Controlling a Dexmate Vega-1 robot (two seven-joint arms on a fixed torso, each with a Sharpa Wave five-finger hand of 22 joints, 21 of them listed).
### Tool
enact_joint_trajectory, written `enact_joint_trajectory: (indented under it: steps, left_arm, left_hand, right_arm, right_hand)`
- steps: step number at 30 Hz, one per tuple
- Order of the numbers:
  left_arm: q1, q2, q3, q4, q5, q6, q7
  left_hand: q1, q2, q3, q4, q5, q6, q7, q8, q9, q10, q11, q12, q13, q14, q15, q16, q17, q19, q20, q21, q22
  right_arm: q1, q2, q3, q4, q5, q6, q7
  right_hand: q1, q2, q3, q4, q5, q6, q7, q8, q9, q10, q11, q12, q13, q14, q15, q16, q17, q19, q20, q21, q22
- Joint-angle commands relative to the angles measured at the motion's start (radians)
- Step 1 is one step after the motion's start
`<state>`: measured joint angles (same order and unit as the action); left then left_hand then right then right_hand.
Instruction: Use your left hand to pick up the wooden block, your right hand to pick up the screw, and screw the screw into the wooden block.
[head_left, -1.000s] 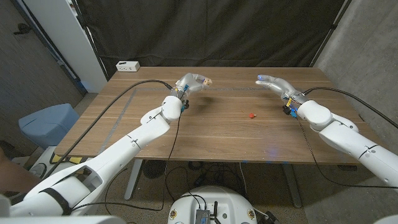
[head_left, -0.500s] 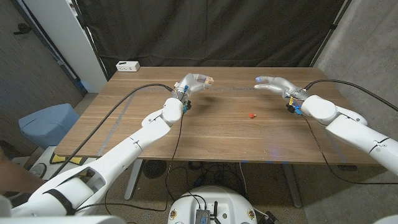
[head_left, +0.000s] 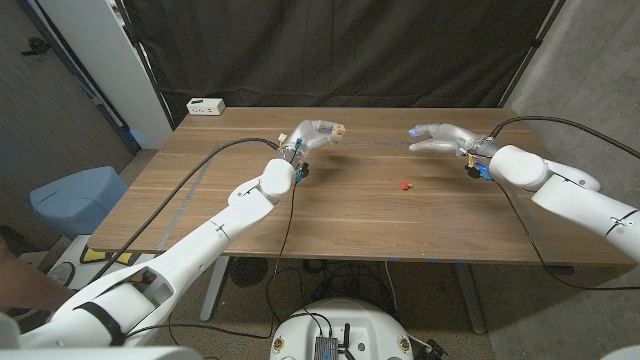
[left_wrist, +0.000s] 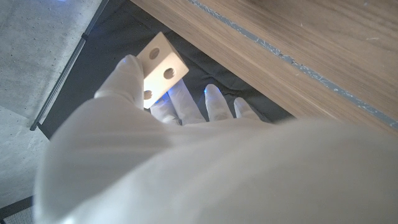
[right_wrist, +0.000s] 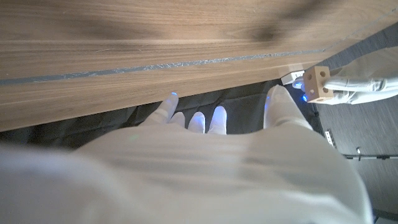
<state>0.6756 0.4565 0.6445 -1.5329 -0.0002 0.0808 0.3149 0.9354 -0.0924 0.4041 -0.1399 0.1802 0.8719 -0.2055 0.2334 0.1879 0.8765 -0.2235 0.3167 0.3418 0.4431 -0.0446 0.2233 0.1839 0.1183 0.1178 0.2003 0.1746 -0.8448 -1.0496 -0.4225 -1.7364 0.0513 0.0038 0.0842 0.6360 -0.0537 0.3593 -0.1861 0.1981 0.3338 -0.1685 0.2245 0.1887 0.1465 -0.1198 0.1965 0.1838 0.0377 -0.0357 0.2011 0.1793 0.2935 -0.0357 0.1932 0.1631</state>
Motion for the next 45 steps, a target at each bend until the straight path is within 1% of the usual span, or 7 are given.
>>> enact_joint_trajectory:
  steps: [1, 11, 19, 28, 34, 35, 45]
  left_arm:
    - [-0.007, -0.01, -0.006, 0.032, -0.061, -0.024, -0.033]
    - [-0.014, -0.013, -0.008, 0.067, -0.1, -0.067, -0.066]
    - [-0.021, -0.019, -0.003, 0.083, -0.098, -0.081, -0.06]
    - [-0.034, -0.039, 0.008, 0.133, -0.116, -0.123, -0.085]
    - [-0.038, -0.046, 0.013, 0.151, -0.124, -0.136, -0.098]
    - [-0.039, -0.047, 0.014, 0.153, -0.126, -0.134, -0.1]
    - [-0.055, -0.072, 0.017, 0.213, -0.145, -0.201, -0.122]
  left_hand:
    - [0.001, 0.013, -0.005, 0.0, -0.004, 0.004, -0.003, -0.001, 0.003, 0.004, 0.002, -0.002, 0.003, 0.003, -0.099, 0.001, 0.006, 0.01, -0.003, 0.004, 0.004]
    - [0.002, 0.015, -0.007, 0.0, -0.004, 0.005, -0.006, -0.003, 0.003, 0.005, 0.002, -0.004, 0.004, -0.002, -0.098, -0.001, 0.006, 0.004, -0.003, 0.001, 0.005]
    - [0.0, 0.02, -0.01, 0.002, -0.004, 0.004, -0.006, -0.005, 0.003, 0.005, 0.002, -0.007, 0.005, -0.005, -0.101, -0.002, 0.008, -0.002, -0.004, -0.001, 0.005]
    - [-0.001, 0.022, -0.016, 0.001, -0.004, 0.004, -0.008, -0.01, 0.003, 0.006, 0.002, -0.013, 0.008, -0.028, -0.097, -0.011, 0.008, -0.017, -0.008, -0.006, 0.005]
    - [-0.001, 0.022, -0.02, -0.001, -0.005, 0.004, -0.01, -0.013, 0.003, 0.003, 0.003, -0.018, 0.009, -0.049, -0.087, -0.019, 0.007, -0.026, -0.008, -0.008, 0.005]
    - [0.0, 0.022, -0.02, -0.001, -0.005, 0.003, -0.01, -0.013, 0.003, 0.003, 0.003, -0.018, 0.01, -0.05, -0.086, -0.019, 0.007, -0.026, -0.008, -0.008, 0.005]
    - [0.002, 0.024, -0.022, -0.002, -0.005, 0.006, -0.009, -0.014, 0.003, 0.001, 0.003, -0.023, 0.011, -0.064, -0.081, -0.024, 0.005, -0.034, -0.011, -0.009, 0.005]
  right_arm:
    - [0.041, -0.04, -0.027, -0.015, -0.086, -0.011, 0.072]
    - [0.074, -0.06, -0.052, -0.035, -0.175, -0.009, 0.122]
    - [0.094, -0.072, -0.067, -0.057, -0.245, -0.013, 0.161]
    - [0.11, -0.078, -0.082, -0.089, -0.328, -0.04, 0.199]
    - [0.126, -0.08, -0.095, -0.103, -0.37, -0.051, 0.243]
    - [0.129, -0.078, -0.098, -0.106, -0.377, -0.053, 0.251]
    - [0.163, -0.06, -0.131, -0.111, -0.457, -0.049, 0.312]
  right_hand:
    - [0.026, -0.008, 0.012, -0.003, 0.001, 0.007, -0.019, 0.009, 0.003, 0.002, -0.005, 0.0, 0.005, 0.01, -0.035, 0.0, 0.003, 0.01, 0.001, -0.001, 0.003]
    - [0.058, -0.021, 0.018, -0.002, 0.002, 0.019, -0.033, 0.012, 0.004, 0.002, -0.01, -0.002, 0.006, 0.013, -0.035, -0.001, 0.003, 0.012, 0.002, -0.003, 0.003]
    - [0.085, -0.032, 0.024, 0.0, 0.003, 0.03, -0.044, 0.014, 0.005, 0.0, -0.011, -0.004, 0.006, 0.018, -0.036, -0.001, 0.003, 0.014, 0.009, -0.004, 0.003]
    - [0.103, -0.039, 0.027, 0.002, 0.004, 0.044, -0.048, 0.017, 0.006, -0.003, -0.015, -0.006, 0.006, 0.021, -0.035, -0.001, 0.003, 0.016, 0.008, -0.004, 0.004]
    - [0.115, -0.047, 0.029, 0.004, 0.004, 0.042, -0.048, 0.014, 0.007, -0.012, -0.018, -0.01, 0.006, 0.017, -0.026, -0.004, 0.003, 0.012, 0.017, -0.005, 0.005]
    - [0.118, -0.049, 0.029, 0.005, 0.004, 0.042, -0.048, 0.014, 0.007, -0.014, -0.026, -0.01, 0.006, 0.016, -0.025, -0.004, 0.003, 0.012, 0.018, -0.005, 0.005]
    - [0.14, -0.057, 0.035, 0.009, 0.006, 0.035, -0.05, 0.008, 0.009, -0.034, -0.021, -0.015, 0.007, 0.002, -0.016, -0.009, 0.005, -0.001, 0.024, -0.009, 0.005]
